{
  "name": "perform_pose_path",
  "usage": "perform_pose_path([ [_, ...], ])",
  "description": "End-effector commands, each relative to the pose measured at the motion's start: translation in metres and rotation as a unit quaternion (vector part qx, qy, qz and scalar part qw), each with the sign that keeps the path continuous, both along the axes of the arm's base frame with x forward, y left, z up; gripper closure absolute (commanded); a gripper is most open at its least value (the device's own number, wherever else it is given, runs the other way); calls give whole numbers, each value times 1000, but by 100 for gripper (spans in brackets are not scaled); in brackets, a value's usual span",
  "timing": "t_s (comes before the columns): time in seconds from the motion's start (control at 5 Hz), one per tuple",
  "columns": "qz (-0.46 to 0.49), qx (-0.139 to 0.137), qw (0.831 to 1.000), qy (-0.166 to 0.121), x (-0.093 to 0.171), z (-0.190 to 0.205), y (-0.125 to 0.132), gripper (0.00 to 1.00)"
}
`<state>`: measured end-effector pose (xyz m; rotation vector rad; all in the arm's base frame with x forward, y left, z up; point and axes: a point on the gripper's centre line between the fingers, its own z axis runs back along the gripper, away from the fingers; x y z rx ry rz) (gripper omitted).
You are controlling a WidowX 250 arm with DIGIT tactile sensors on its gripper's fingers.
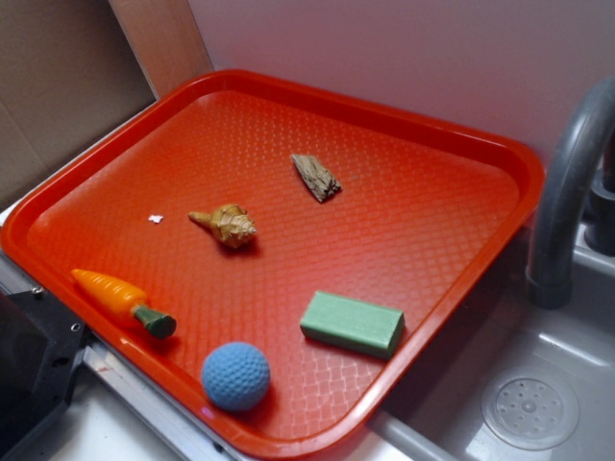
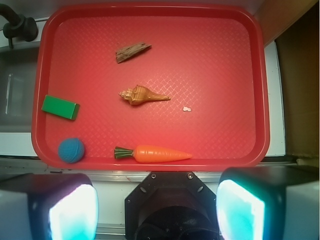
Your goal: Grab the wood chip.
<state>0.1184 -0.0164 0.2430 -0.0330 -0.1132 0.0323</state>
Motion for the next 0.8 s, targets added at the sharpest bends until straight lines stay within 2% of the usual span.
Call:
perform_pose_path([
  [0.0,0,0,1000,0,0,0,0,0],
  [0.2,81,18,996,13,46,-35,-13,0],
  [0.4,180,15,983,-16,83,-78,-14,0],
  [0.6,246,-6,967,-61,105,-105,-14,0],
])
